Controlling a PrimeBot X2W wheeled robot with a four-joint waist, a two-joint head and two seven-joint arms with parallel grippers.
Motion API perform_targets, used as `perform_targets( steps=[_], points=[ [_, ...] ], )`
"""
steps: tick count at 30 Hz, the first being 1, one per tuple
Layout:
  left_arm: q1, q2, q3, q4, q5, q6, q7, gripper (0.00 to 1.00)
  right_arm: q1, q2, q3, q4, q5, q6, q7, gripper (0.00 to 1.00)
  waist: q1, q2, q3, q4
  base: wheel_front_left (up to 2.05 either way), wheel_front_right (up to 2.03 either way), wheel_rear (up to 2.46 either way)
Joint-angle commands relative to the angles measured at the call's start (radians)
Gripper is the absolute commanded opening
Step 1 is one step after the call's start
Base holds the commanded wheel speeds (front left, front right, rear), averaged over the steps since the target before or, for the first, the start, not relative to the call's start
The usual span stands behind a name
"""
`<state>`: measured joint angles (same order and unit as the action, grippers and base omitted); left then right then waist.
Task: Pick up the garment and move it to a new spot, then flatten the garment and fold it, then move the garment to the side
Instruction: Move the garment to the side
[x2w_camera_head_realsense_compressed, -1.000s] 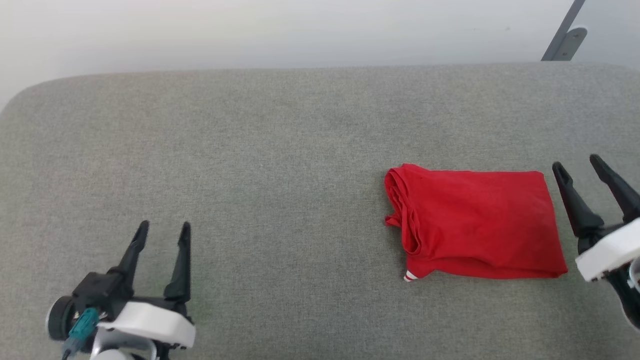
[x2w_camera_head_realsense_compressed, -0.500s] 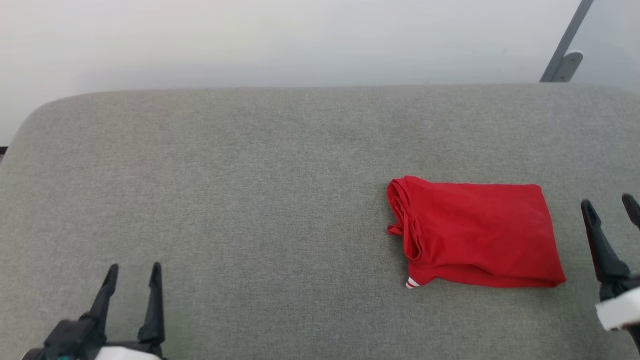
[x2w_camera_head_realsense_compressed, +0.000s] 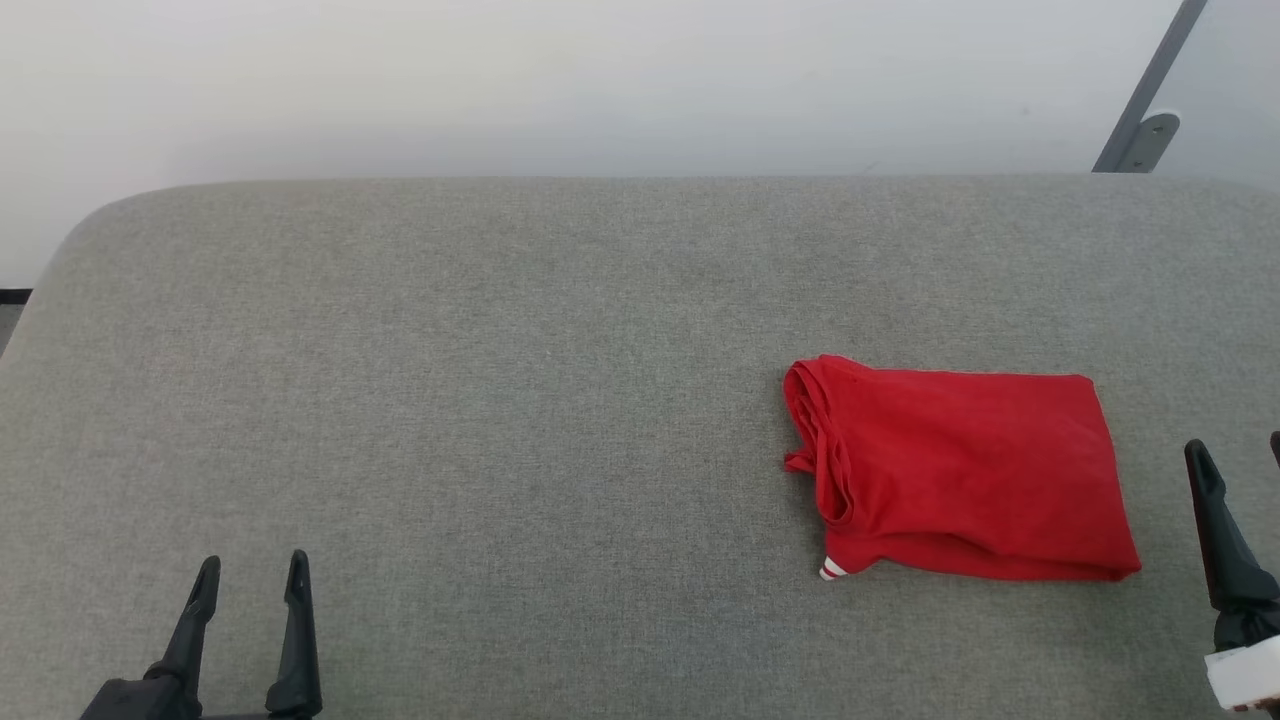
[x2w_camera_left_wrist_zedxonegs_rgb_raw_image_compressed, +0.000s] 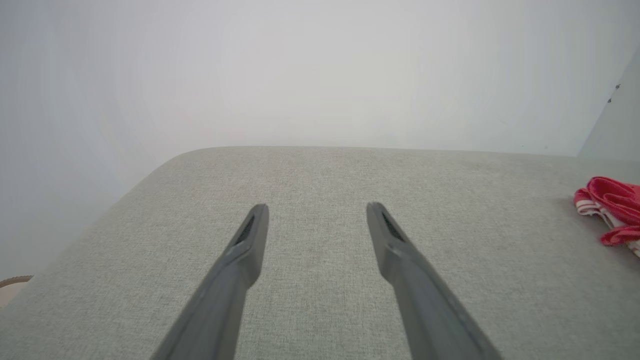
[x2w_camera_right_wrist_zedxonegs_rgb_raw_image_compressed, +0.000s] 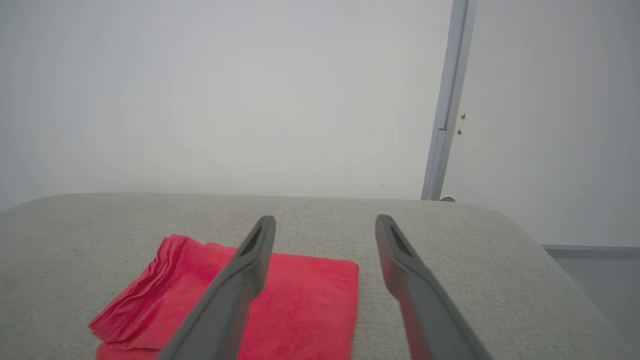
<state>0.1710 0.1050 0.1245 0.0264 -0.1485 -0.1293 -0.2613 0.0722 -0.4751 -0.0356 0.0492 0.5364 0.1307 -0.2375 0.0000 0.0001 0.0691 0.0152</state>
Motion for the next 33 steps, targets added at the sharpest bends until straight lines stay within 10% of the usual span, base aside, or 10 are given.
perform_targets(
  steps=[1, 13, 33],
  points=[
    [0.003, 0.001, -0.001, -0.003, 0.017, -0.001, -0.005, 1.00, 0.004, 0.006, -0.002, -0.004, -0.002, 0.000, 0.006, 1.00, 0.0000, -0.0001, 0.001, 0.001, 0.00, 0.00, 0.00],
    [-0.052, -0.010, -0.023, -0.011, 0.025, -0.001, -0.005, 1.00, -0.033, -0.019, 0.000, -0.014, -0.009, 0.000, 0.122, 1.00, 0.0000, -0.0001, 0.051, 0.020, 0.00, 0.00, 0.00],
    [-0.354, 0.014, -0.119, 0.026, 0.021, -0.002, -0.005, 1.00, -0.333, -0.263, 0.097, 0.031, 0.148, 0.000, 0.916, 1.00, 0.0000, -0.0001, 0.305, 0.033, 0.00, 0.00, 0.00]
  ],
)
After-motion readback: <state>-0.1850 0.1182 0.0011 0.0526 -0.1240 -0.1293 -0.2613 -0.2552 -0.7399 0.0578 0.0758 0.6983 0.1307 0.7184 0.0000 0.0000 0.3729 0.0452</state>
